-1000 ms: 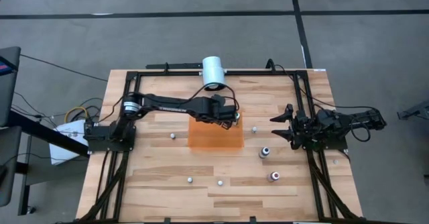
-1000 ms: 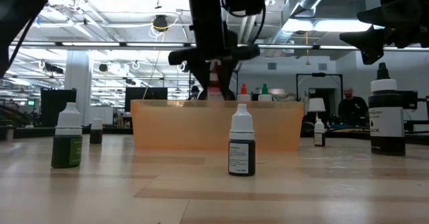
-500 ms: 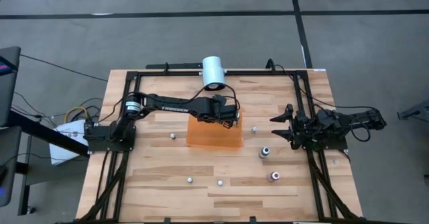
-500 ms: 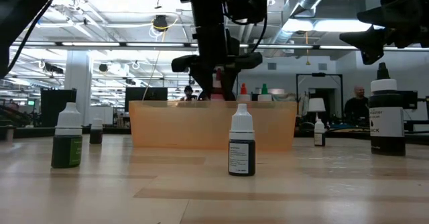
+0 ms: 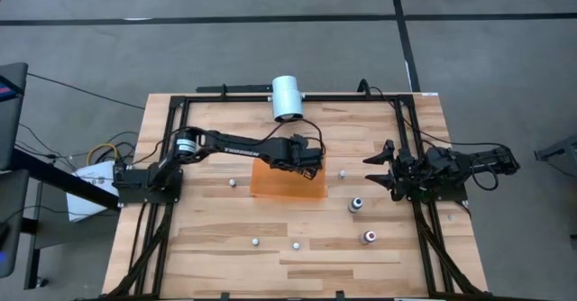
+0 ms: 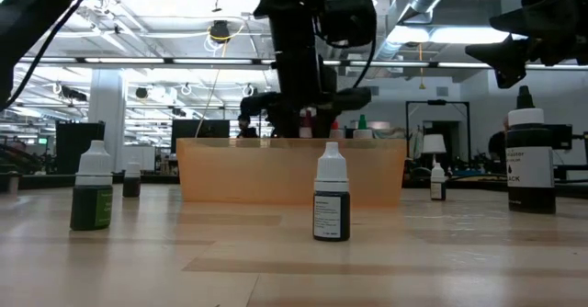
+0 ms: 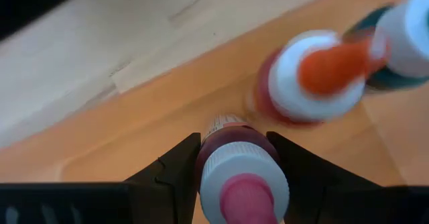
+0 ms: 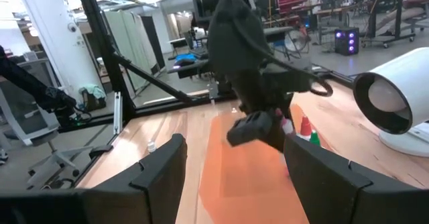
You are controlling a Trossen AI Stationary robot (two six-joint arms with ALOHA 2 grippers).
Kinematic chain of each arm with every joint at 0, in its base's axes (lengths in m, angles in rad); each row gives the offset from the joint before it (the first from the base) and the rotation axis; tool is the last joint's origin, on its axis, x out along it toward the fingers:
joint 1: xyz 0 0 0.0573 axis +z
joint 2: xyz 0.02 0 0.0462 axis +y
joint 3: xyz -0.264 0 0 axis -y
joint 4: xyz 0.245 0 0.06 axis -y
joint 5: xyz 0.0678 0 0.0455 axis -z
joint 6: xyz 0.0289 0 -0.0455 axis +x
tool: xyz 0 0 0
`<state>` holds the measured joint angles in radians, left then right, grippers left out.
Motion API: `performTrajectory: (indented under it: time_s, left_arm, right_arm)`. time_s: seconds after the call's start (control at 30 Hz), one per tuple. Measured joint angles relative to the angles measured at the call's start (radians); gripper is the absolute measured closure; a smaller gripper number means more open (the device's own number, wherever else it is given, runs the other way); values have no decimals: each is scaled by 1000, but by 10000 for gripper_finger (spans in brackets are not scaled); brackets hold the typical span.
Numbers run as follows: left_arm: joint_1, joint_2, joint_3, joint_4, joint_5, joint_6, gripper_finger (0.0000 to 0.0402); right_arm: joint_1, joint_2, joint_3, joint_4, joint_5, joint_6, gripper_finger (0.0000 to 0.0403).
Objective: Pick & Place food coloring
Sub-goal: Put the large pink food coloring bottle into the orange bin
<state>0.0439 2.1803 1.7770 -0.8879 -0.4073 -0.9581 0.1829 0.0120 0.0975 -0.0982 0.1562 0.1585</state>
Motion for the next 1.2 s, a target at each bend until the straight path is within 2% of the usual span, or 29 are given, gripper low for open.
performTrajectory:
  time_s: [0.53, 0.73, 1.2]
  left_arm:
    - [2, 2, 0, 8, -53, -31, 251]
    - [5, 2, 0, 8, -29, -12, 249]
    - [5, 2, 0, 7, -41, 8, 188]
  right_arm:
    - [0, 0, 0, -7, 0, 3, 163]
    - [0, 0, 0, -7, 0, 3, 163]
    - [0, 0, 0, -7, 0, 20, 163]
